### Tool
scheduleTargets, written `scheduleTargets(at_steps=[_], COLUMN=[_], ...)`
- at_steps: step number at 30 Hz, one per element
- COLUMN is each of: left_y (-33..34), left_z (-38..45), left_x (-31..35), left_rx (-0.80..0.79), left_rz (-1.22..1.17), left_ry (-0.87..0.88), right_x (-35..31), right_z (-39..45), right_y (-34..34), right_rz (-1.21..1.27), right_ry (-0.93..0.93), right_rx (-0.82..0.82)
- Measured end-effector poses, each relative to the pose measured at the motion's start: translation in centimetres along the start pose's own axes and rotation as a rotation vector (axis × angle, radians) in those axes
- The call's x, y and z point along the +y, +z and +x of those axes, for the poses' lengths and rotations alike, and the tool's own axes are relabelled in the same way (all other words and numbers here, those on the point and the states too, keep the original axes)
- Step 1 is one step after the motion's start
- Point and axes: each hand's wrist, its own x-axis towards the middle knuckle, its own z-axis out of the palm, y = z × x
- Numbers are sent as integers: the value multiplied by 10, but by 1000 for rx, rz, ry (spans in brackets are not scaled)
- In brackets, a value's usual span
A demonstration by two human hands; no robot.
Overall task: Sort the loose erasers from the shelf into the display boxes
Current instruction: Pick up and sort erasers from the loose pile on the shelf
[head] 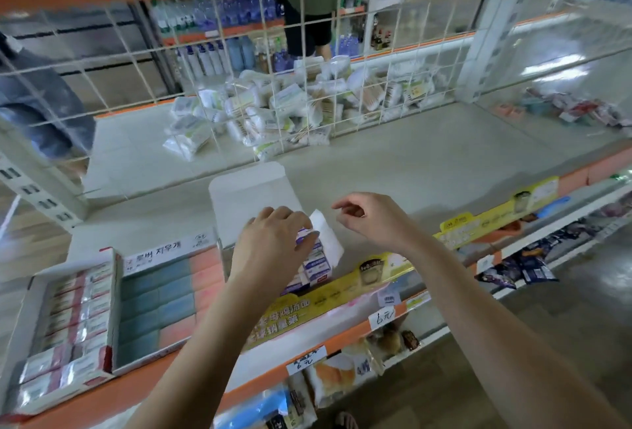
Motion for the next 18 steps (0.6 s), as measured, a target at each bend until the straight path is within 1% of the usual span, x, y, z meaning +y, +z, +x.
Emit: scheduleTargets(at_steps=[3,5,7,10,14,18], left_y=[-5,-1,7,26,55,90], left_z=[32,56,78,106,139,174], left_x=[8,22,45,88,158,230], left_rx=[-73,-125,-156,-163,-205,-237], left_rz=[1,17,27,27,14,18], left_ry=[116,203,288,397,480,527], right_x=[10,20,35,66,116,173], right_z=[1,0,-5,-16,-36,-58], right_y=[-17,-29,-45,-69,-112,-169], right_rz=[-100,-209,-310,-442,-512,-482], right_ry=[37,56,97,176,309,434], right_rx=[39,45,52,108,147,169])
